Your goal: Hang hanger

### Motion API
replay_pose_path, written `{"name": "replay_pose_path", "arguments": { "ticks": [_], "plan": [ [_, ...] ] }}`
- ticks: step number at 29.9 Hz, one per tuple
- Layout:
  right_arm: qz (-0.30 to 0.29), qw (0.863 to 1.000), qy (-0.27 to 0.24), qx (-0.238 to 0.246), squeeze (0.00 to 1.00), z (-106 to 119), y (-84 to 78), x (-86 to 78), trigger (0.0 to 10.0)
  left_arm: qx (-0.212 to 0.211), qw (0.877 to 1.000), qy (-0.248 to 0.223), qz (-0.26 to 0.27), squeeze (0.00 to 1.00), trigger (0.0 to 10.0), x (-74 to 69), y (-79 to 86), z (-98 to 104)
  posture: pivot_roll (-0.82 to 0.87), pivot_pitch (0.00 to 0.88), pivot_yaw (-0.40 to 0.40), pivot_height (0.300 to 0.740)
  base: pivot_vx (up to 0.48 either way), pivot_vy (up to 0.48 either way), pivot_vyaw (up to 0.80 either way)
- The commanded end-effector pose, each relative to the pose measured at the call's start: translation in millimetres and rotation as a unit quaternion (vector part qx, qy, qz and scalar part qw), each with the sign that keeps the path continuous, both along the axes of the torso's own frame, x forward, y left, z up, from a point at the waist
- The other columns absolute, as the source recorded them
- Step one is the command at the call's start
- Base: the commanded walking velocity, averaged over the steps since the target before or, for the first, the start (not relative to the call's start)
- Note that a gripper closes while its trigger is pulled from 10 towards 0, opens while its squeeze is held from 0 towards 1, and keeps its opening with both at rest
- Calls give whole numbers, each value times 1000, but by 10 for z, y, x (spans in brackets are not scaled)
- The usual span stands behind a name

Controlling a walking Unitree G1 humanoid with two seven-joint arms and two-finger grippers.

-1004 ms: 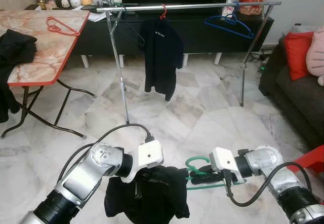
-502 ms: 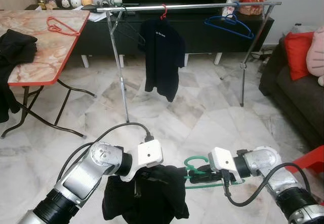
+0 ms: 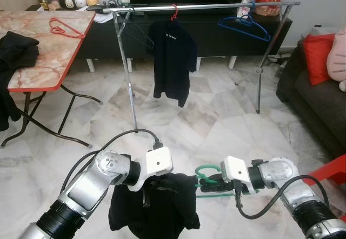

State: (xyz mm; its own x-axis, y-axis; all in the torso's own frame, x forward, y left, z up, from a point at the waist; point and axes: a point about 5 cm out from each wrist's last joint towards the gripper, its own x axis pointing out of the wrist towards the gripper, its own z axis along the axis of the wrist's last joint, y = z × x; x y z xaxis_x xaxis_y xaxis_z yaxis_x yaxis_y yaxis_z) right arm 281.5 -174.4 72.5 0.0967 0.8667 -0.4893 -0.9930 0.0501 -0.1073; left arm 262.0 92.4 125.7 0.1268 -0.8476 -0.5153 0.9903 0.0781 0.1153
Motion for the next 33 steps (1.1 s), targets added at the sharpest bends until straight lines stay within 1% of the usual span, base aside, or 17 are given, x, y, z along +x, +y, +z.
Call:
{"name": "replay_pose_path", "arguments": {
  "ticks": [1, 6, 8, 11, 16, 17, 19, 23, 24, 25, 26, 27, 28, 29, 30, 32, 33],
  "plan": [
    [-12, 1000, -19, 10, 0, 66, 17, 66, 0, -14, 1000, -14, -16, 1000, 10000, 9, -45, 100, -15, 0, -59, 740, 0, 0, 0],
    [-24, 999, -29, 14, 0, 69, 25, 82, 0, -14, 1000, -15, -14, 1000, 10000, 19, -7, 116, -15, 0, -59, 740, 0, 0, 0],
    [-27, 999, -30, 16, 0, 71, 20, 86, 0, -15, 1000, -23, -4, 1000, 10000, 55, 12, 141, -14, 0, -61, 740, 0, 0, 0],
    [-41, 998, -39, 19, 0, 78, 11, 106, 0, -36, 997, -51, 37, 1000, 10000, 177, 66, 242, -15, 0, -63, 740, 0, 0, 0],
    [-61, 997, -49, 23, 0, 82, -6, 126, 0, -58, 994, -62, 73, 1000, 10000, 239, 161, 318, -16, 0, -65, 740, 0, 0, 0],
    [-83, 994, -59, 27, 0, 86, -24, 149, 0, -76, 990, -70, 99, 1000, 10000, 261, 222, 361, -15, 0, -67, 740, 0, 0, 0],
    [-130, 988, -78, 40, 0, 110, -49, 214, 0, -102, 983, -82, 131, 1000, 10000, 277, 265, 409, -14, 0, -70, 740, 0, 0, 0],
    [-199, 974, -96, 59, 0, 160, -70, 321, 0, -133, 966, -105, 195, 1000, 10000, 332, 293, 415, -13, 0, -72, 740, 0, 0, 0],
    [-227, 965, -107, 70, 0, 194, -69, 370, 0, -143, 957, -116, 224, 1000, 10000, 348, 286, 395, -15, 0, -74, 740, 0, 0, 0],
    [-240, 961, -112, 75, 0, 212, -66, 394, 0, -147, 951, -132, 239, 1000, 10000, 356, 275, 386, -15, 0, -75, 740, 0, 0, 0],
    [-240, 961, -112, 75, 0, 212, -66, 394, 0, -147, 951, -132, 239, 1000, 10000, 356, 275, 386, -15, 0, -75, 740, 0, 0, 0],
    [-257, 956, -116, 75, 0, 222, -71, 422, 0, -153, 947, -129, 252, 153, 10000, 361, 265, 370, -13, 0, -76, 740, 0, 0, 0],
    [-286, 947, -122, 83, 0, 248, -70, 474, 0, -167, 942, -128, 260, 0, 10000, 340, 219, 348, -14, 0, -78, 740, 0, 0, 0],
    [-293, 944, -126, 88, 0, 261, -65, 488, 0, -171, 941, -129, 263, 0, 10000, 332, 202, 341, -14, 0, -78, 740, 0, 0, 0],
    [-321, 933, -127, 103, 0, 295, -50, 538, 0, -176, 930, -133, 295, 0, 10000, 349, 159, 296, -11, 0, -79, 740, 0, 0, 0],
    [-333, 928, -132, 108, 0, 312, -37, 559, 0, -182, 922, -134, 313, 0, 10000, 355, 126, 273, -11, 0, -81, 740, 0, 0, 0],
    [-341, 924, -135, 113, 0, 322, -16, 574, 0, -190, 914, -138, 331, 0, 10000, 363, 86, 258, -8, 0, -83, 740, 0, 0, 0]
  ]
}}
